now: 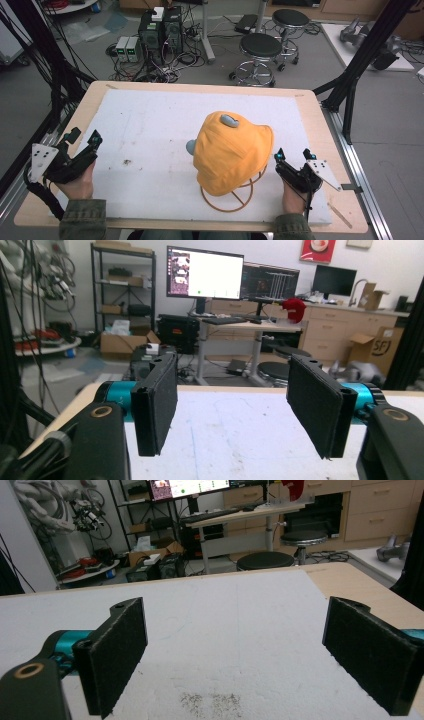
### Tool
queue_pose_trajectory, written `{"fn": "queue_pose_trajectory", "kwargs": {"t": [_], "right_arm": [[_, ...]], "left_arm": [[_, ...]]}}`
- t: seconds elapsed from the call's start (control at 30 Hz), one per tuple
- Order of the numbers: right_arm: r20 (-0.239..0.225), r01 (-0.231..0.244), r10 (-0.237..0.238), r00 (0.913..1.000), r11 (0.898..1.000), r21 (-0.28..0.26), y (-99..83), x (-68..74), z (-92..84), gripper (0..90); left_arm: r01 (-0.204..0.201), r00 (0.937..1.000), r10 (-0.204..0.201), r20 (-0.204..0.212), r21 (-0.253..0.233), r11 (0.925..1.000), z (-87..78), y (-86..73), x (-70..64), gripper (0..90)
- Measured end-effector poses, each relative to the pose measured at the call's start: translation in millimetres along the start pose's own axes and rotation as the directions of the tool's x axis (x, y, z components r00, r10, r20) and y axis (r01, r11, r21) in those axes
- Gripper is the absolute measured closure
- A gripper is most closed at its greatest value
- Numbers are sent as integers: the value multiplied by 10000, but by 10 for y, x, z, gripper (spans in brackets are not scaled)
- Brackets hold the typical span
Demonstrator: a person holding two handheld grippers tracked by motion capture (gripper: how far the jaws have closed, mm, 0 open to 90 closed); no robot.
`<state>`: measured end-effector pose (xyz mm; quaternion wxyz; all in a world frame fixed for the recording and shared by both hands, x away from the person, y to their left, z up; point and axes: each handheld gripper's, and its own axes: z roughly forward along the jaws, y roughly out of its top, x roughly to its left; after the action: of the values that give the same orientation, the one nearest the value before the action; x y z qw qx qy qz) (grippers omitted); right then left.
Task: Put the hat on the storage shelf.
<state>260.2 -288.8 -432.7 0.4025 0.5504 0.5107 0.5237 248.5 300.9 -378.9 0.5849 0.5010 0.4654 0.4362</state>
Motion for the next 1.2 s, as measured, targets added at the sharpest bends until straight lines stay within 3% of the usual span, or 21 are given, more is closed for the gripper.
{"fn": "queue_pose_trajectory", "kwargs": {"t": [0.27,0.57,0.67,0.77,1.2], "right_arm": [[60,-47,48,10000,10000,-27,1,-11,-19,96],[47,-86,86,10000,10000,-1,3,-10,-32,96],[22,-53,53,10000,10000,-57,4,-17,-33,96],[-58,-79,78,10000,10000,-30,-1,-12,-36,96],[-215,-21,23,9998,10000,69,-12,15,-50,96]], "left_arm": [[-156,9991,168,-378,313,9994,-25,-145,55,337],[-857,9927,909,-797,663,9941,-59,-326,34,337],[-757,9922,834,-927,842,9936,-86,-388,81,340],[-423,9930,505,-1071,775,9961,-110,-411,116,341],[-324,9918,390,-1218,556,9979,-162,-396,74,343]]}}
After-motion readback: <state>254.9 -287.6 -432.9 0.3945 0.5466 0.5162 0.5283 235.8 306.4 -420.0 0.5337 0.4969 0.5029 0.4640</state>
